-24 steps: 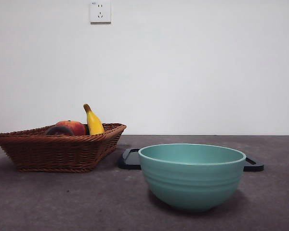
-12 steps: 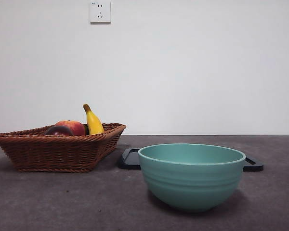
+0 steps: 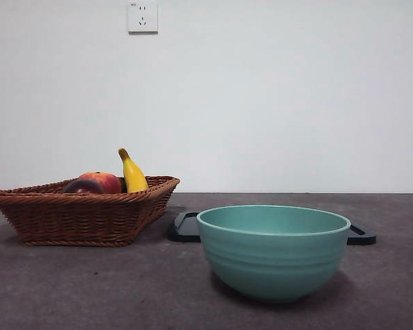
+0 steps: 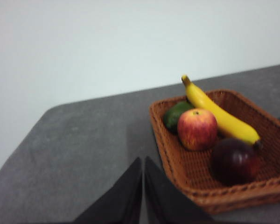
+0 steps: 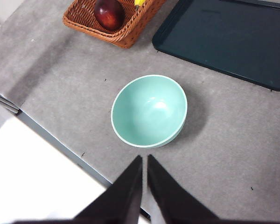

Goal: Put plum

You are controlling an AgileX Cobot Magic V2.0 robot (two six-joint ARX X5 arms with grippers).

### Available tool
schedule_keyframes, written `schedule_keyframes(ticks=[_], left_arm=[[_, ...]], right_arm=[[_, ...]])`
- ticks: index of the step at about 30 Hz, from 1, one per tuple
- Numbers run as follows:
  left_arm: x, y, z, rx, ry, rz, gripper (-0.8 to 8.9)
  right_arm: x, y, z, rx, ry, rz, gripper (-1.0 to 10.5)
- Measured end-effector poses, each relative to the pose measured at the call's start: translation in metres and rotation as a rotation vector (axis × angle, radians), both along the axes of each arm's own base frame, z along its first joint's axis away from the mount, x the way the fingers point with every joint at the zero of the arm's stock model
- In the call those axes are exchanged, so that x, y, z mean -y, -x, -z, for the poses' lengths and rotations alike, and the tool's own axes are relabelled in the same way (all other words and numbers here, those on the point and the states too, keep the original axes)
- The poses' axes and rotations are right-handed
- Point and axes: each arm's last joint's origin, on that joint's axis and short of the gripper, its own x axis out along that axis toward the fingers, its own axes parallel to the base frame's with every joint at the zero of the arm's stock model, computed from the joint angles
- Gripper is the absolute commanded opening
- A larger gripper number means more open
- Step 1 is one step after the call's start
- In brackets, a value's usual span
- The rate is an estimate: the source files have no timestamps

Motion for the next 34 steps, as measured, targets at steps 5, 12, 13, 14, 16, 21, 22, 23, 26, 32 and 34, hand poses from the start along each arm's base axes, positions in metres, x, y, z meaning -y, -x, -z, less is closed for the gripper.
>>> schedule_keyframes(ticks=[5,12,13,14,16,21,22,23,26,32,34], left_arm=[[0.0,-0.001,0.015,-0.039,0.001,-0.014,0.08],[-0.001,-0.003,0.027,-0.075,0.023,-0.016,0.08],[-0.001,-0.003,0.028,-0.084,0.025,-0.016,0.08],[0.0,-0.002,0.03,-0.103,0.028,-0.016,0.08],[-0.001,-0.002,0.032,-0.125,0.029,-0.018,0.08],[-0.001,-0.002,0.032,-0.124,0.03,-0.018,0.08],[-0.001,-0.002,0.032,-0.124,0.03,-0.018,0.08],[-0.001,-0.002,0.032,-0.124,0.031,-0.018,0.08],[-0.001,-0.002,0.032,-0.124,0.032,-0.018,0.08],[-0.001,-0.002,0.032,-0.124,0.032,-0.018,0.08],[-0.001,-0.002,0.032,-0.124,0.032,-0.018,0.08]], right_arm=[[0.0,0.0,0.0,0.0,0.0,0.0,0.1],[0.0,0.0,0.0,0.0,0.0,0.0,0.1],[0.0,0.0,0.0,0.0,0.0,0.0,0.1],[0.0,0.0,0.0,0.0,0.0,0.0,0.1],[0.0,0.0,0.0,0.0,0.0,0.0,0.1],[0.0,0.0,0.0,0.0,0.0,0.0,0.1],[0.0,0.0,0.0,0.0,0.0,0.0,0.1],[0.0,0.0,0.0,0.0,0.0,0.0,0.1],[0.0,0.0,0.0,0.0,0.0,0.0,0.1],[0.0,0.0,0.0,0.0,0.0,0.0,0.1],[0.0,0.0,0.0,0.0,0.0,0.0,0.1]])
